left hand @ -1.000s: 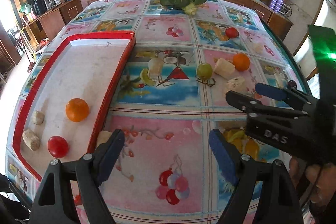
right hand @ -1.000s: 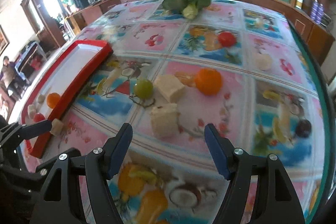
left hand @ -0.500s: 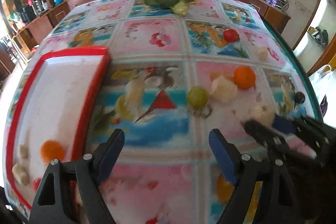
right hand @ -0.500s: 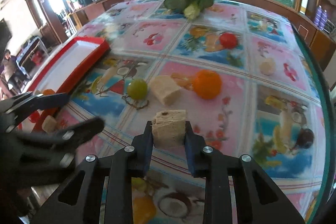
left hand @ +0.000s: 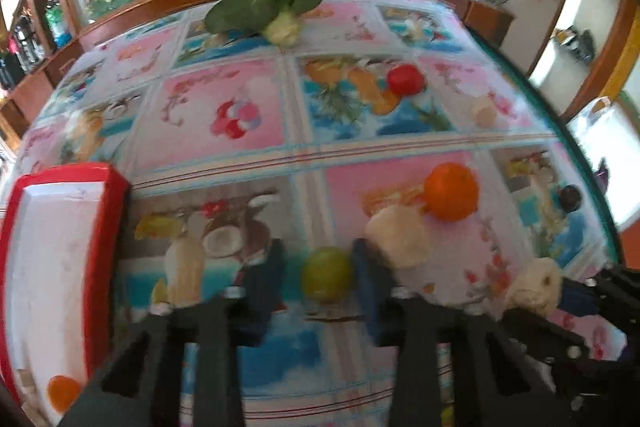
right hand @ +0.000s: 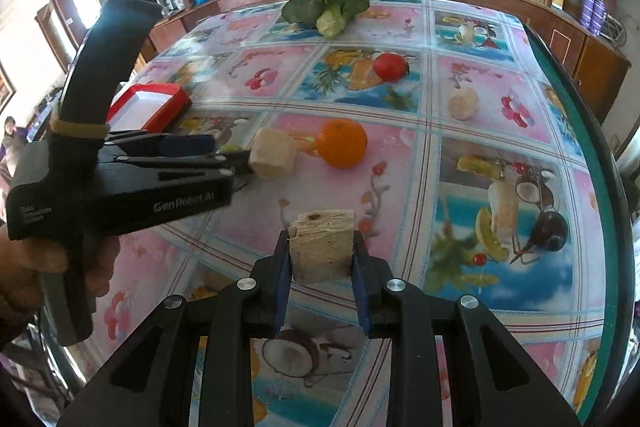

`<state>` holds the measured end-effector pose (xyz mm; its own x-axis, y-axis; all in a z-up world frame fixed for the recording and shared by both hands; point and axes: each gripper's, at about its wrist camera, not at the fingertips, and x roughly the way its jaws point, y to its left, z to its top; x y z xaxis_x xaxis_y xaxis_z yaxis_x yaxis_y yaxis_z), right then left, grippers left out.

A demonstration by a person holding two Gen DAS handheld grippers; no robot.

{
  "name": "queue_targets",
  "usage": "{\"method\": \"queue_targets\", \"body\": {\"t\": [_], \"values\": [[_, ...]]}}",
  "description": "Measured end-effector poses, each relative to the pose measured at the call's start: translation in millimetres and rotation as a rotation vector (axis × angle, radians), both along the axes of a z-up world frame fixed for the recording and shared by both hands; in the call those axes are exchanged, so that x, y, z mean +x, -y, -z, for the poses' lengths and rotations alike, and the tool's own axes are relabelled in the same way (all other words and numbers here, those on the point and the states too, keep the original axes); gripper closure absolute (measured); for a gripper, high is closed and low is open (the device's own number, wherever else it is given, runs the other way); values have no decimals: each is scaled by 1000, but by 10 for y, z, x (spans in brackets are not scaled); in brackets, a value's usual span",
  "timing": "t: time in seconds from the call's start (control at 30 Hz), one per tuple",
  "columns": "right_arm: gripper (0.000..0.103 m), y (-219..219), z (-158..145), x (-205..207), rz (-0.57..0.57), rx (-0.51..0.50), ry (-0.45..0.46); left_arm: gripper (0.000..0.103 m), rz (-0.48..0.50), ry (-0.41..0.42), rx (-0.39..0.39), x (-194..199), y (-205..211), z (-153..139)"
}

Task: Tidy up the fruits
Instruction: 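Grasp a beige block with the right tool while the left tool grasps the green lime, then carry the beige block and the lime over the red-rimmed tray with both tools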

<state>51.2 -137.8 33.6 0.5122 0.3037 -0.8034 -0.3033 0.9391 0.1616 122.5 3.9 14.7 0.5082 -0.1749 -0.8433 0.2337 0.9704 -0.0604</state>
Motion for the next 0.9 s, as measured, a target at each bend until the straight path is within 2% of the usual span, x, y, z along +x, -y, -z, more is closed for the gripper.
{"method": "queue_targets", "body": {"t": [0.2, 0.43, 0.67, 0.8, 0.9], "values": [[76, 18, -14, -19, 15, 2, 1, 76, -3, -20, -38, -110, -46, -17], [76, 33, -86, -128, 21, -8, 11, 76, 5, -28, -35, -498, -80, -70], [76, 36, -129, -375, 12, -46, 22, 76, -51, -41, -49, -930, -117, -75], [76, 32, -100, -578, 11, -77, 21, 76, -68, -16, -36, -1114, -111, -119], [76, 14, -59, -693, 15, -79, 2, 76, -71, -11, -56, -1190, -127, -169]]}}
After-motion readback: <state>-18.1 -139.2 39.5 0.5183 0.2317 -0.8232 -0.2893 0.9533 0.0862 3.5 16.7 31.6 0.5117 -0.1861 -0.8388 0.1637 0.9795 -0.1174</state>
